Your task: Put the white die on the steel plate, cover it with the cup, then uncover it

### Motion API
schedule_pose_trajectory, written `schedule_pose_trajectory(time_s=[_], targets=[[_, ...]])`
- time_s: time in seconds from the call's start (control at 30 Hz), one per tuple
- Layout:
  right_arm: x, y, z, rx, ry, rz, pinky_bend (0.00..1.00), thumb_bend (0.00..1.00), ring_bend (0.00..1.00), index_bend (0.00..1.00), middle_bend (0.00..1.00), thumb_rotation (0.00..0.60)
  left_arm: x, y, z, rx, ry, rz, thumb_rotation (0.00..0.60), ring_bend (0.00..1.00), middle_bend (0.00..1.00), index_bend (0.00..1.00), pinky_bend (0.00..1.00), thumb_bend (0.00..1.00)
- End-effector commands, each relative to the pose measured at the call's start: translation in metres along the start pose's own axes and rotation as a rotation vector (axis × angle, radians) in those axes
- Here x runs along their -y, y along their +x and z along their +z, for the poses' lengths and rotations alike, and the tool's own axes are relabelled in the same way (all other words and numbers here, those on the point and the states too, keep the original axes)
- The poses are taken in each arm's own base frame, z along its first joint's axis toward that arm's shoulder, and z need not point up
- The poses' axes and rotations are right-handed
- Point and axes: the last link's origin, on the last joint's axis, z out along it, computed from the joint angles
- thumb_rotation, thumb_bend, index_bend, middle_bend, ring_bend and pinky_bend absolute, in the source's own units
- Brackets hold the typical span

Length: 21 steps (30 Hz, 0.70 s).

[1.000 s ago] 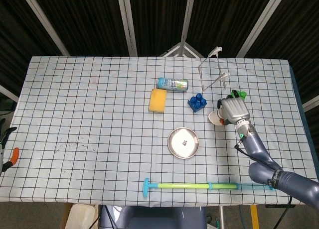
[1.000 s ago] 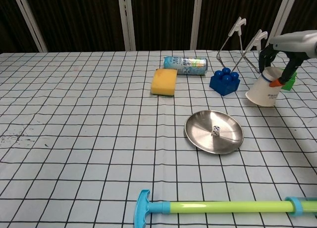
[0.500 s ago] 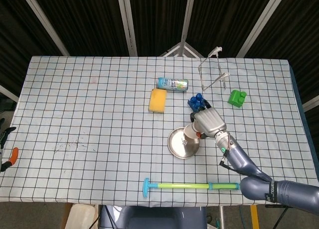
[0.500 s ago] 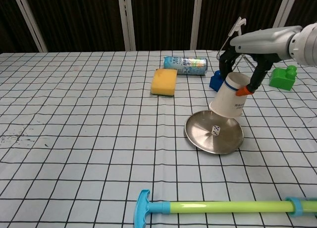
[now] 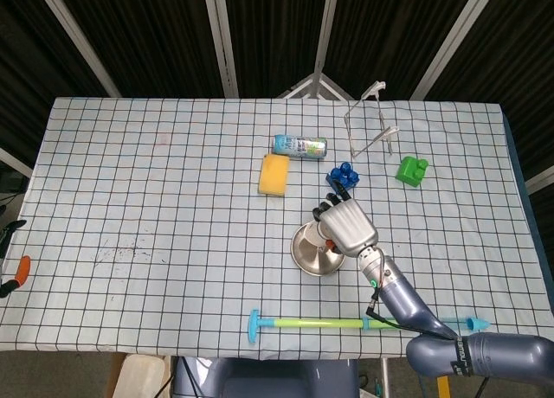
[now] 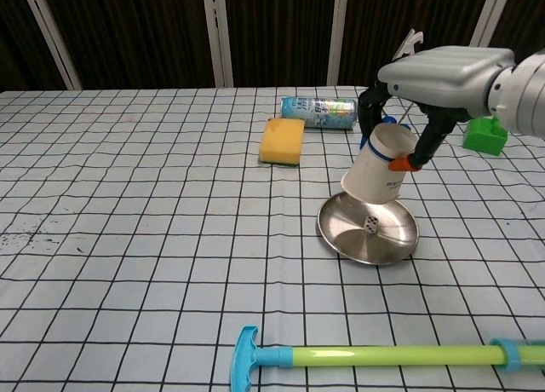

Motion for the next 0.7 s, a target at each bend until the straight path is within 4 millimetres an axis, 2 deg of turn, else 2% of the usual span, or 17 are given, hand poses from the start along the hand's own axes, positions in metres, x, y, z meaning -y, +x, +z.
schedule_pose_trajectory(time_s=[0.03, 0.33, 0.7], targets=[[-0.004, -0.01, -0.004, 0.001, -0.005, 0.005, 0.04, 0.36, 0.24, 0.58, 0.45, 0.6, -0.002, -0.001, 0.0, 0.002, -0.004, 0.004, 0.6, 0.0, 0.0, 0.2, 0.03, 0.6], [-0.001, -0.015, -0.011, 0.004, 0.022, 0.011, 0.04, 0.36, 0.24, 0.58, 0.45, 0.6, -0.004, -0.004, 0.0, 0.009, -0.005, 0.014, 0.6, 0.0, 0.0, 0.2, 0.03, 0.6], [0.006, -0.024, -0.006, 0.02, 0.042, 0.002, 0.04, 0.36, 0.24, 0.58, 0.45, 0.6, -0.004, -0.003, 0.0, 0.01, -0.008, 0.013, 0.6, 0.0, 0.0, 0.2, 0.03, 0.6]])
